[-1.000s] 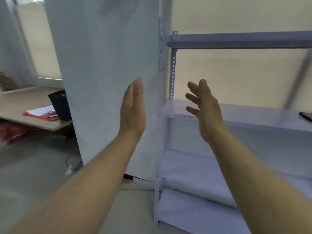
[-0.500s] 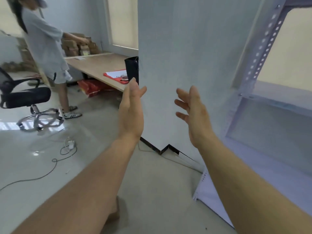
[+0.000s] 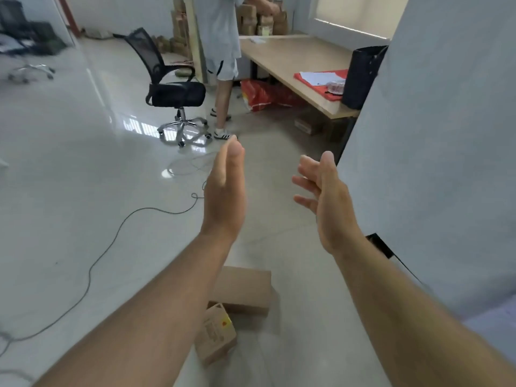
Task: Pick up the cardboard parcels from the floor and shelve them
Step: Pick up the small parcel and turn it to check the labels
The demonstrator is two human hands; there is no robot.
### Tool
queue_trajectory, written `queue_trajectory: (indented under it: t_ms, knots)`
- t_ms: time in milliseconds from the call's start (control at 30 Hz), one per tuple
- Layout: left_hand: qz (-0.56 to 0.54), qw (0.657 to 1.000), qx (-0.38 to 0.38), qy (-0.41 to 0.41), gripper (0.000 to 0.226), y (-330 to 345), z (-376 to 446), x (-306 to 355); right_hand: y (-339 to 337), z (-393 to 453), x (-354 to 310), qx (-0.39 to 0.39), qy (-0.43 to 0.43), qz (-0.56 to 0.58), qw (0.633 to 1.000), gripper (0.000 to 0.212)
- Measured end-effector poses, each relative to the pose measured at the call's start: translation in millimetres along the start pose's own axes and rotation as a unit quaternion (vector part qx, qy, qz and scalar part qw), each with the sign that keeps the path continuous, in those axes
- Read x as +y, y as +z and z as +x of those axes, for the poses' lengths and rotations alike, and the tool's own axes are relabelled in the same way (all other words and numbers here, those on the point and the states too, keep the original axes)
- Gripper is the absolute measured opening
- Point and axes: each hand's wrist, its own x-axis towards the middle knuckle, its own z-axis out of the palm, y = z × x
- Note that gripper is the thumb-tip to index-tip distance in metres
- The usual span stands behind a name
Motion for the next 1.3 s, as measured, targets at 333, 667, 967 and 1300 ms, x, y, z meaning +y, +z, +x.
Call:
queue_trajectory:
  t_ms: [333,667,967,1300]
  knots:
    - [0.036,0.995,0.036,-0.091,0.093,-86,49,-99,120,43,76,-0.061,0.08,-0.003,0.995,0.058]
    - [0.052,0.974,0.071,-0.209,0.094,-119,43,-203,174,60,168,-0.123,0.176,-0.04,0.976,0.059]
    - [0.068,0.941,0.107,-0.315,0.09,-122,21,-317,195,79,284,-0.151,0.258,-0.05,0.953,0.059]
    - [0.06,0.895,0.155,-0.415,0.083,-118,-9,-463,203,89,434,-0.163,0.336,-0.083,0.924,0.058]
